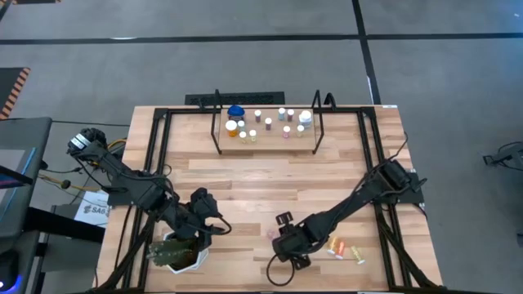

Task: Pick and place medicine bottles onto shelf by color
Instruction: Put the pink pill bottle on the shelf

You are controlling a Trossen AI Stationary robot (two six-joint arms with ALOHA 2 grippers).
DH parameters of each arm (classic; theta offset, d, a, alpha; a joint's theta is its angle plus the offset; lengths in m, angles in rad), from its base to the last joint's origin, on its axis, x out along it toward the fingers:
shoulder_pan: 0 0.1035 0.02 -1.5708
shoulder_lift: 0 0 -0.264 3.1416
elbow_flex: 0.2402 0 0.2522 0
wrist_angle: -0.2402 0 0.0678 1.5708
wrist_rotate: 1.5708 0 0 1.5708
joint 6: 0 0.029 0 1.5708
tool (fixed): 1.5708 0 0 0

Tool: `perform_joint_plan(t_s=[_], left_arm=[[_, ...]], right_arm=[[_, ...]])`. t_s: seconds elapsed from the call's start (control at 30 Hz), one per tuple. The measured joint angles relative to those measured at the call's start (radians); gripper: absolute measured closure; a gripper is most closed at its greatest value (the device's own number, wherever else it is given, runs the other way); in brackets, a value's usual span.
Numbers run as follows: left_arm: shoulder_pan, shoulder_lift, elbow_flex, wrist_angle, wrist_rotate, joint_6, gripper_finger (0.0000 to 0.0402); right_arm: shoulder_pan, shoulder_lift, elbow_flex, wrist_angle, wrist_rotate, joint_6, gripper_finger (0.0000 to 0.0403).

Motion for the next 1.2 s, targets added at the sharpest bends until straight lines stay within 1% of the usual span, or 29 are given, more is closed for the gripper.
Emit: perform_joint_plan(t_s=[0.07, 0.13, 0.27, 0.3, 0.33, 0.37, 0.5, 0.53, 0.57, 0.6, 0.67, 0.7, 0.73, 0.77, 0.8, 0.93, 1.07, 1.13, 1.2], left_arm=[[0.000, 0.000, 0.000, 0.000, -0.002, 0.000, 0.0191], [0.000, 0.000, 0.000, -0.001, -0.002, 0.004, 0.0191], [0.000, 0.000, 0.000, -0.001, -0.002, 0.014, 0.0191], [0.000, 0.000, 0.000, -0.001, -0.003, 0.006, 0.0191], [0.000, 0.000, 0.000, -0.001, -0.008, -0.008, 0.0191], [0.000, 0.000, 0.000, -0.001, -0.015, -0.023, 0.0191], [-0.008, 0.000, 0.000, -0.001, -0.025, -0.061, 0.0191], [-0.008, 0.000, 0.000, -0.001, -0.022, -0.061, 0.0191], [-0.008, 0.000, 0.000, -0.001, -0.020, -0.059, 0.0191], [-0.008, 0.000, 0.000, -0.001, -0.019, -0.056, 0.0191], [-0.008, 0.000, 0.000, -0.002, -0.019, -0.058, 0.0191], [-0.007, 0.000, 0.000, -0.001, -0.020, -0.068, 0.0191], [-0.007, 0.000, 0.000, -0.001, -0.021, -0.084, 0.0191], [-0.007, 0.000, 0.000, -0.001, -0.022, -0.105, 0.0191], [-0.008, 0.000, 0.000, -0.001, -0.024, -0.128, 0.0191], [-0.017, 0.000, 0.000, -0.002, -0.028, -0.190, 0.0191], [-0.021, 0.000, 0.000, -0.002, -0.027, -0.199, 0.0191], [-0.021, 0.000, 0.000, -0.002, -0.024, -0.198, 0.0191], [-0.021, 0.000, 0.000, -0.002, -0.017, -0.198, 0.0191]], right_arm=[[0.001, -0.009, 0.016, -0.014, 0.007, -0.014, 0.0214], [0.001, -0.016, 0.037, -0.044, 0.016, -0.096, 0.0216], [-0.003, -0.016, 0.066, -0.106, 0.031, -0.445, 0.0222], [-0.009, -0.016, 0.068, -0.113, 0.033, -0.496, 0.0224], [-0.017, -0.015, 0.068, -0.104, 0.031, -0.499, 0.0226], [-0.029, -0.015, 0.069, -0.101, 0.022, -0.458, 0.0227], [-0.099, -0.015, 0.069, -0.105, 0.019, -0.112, 0.0229], [-0.115, -0.017, 0.069, -0.107, 0.021, -0.061, 0.0229], [-0.128, -0.020, 0.069, -0.107, 0.027, -0.047, 0.0229], [-0.139, -0.023, 0.069, -0.106, 0.031, -0.074, 0.0229], [-0.145, -0.025, 0.070, -0.112, 0.029, -0.206, 0.0230], [-0.147, -0.024, 0.070, -0.116, 0.021, -0.255, 0.0230], [-0.148, -0.024, 0.070, -0.114, 0.020, -0.269, 0.0231], [-0.154, -0.024, 0.070, -0.098, 0.014, -0.241, 0.0232], [-0.162, -0.022, 0.070, -0.074, 0.011, -0.168, 0.0233], [-0.210, -0.013, 0.070, -0.046, -0.048, 0.244, 0.0233], [-0.225, -0.014, 0.070, -0.043, -0.061, 0.605, 0.0236], [-0.215, -0.014, 0.070, -0.034, -0.063, 0.706, 0.0239], [-0.200, -0.014, 0.070, -0.015, -0.063, 0.768, 0.0244]])
